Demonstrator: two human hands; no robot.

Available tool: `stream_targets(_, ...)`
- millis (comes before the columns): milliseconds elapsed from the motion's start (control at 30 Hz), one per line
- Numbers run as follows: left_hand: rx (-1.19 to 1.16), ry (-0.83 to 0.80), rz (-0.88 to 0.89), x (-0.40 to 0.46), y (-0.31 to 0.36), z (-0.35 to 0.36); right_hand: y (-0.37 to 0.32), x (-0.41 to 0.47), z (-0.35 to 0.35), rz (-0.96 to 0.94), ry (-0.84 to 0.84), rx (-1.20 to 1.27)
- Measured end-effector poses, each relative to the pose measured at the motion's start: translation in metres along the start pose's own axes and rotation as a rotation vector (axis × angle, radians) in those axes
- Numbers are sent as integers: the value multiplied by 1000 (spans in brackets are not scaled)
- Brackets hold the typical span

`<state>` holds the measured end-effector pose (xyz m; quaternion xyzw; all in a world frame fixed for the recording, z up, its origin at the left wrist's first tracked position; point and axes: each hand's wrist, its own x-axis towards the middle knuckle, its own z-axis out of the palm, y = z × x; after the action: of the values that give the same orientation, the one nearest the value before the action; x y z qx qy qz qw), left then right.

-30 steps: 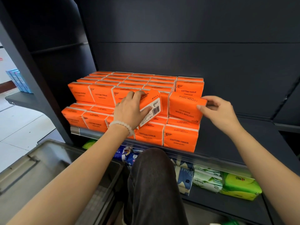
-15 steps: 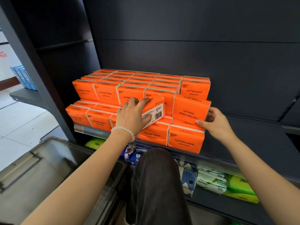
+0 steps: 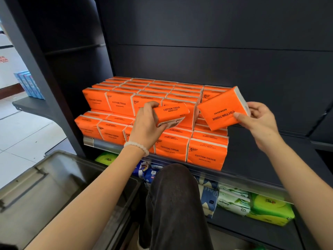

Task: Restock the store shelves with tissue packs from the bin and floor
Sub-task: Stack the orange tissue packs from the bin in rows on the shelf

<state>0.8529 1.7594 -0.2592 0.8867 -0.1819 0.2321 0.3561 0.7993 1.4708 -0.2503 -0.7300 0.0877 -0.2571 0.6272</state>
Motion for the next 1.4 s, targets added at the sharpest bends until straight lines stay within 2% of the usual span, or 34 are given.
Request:
stream_targets(167, 152, 10, 115, -3, -3, 8, -7, -4, -1, -51, -41, -66)
stream_targets(400, 6, -251, -44, -24, -14, 21, -4, -7, 8, -89, -83, -229)
stream_targets(967, 26, -406, -221, -21, -10, 23, 28, -16, 24, 85, -166, -338)
stream_targets(1233, -171, -346, -304, -18, -9, 25, 27, -15, 24, 73, -163, -359)
stream_targets(1400, -274, -178, -364, -14, -4, 23, 26, -16, 26, 61, -149, -374)
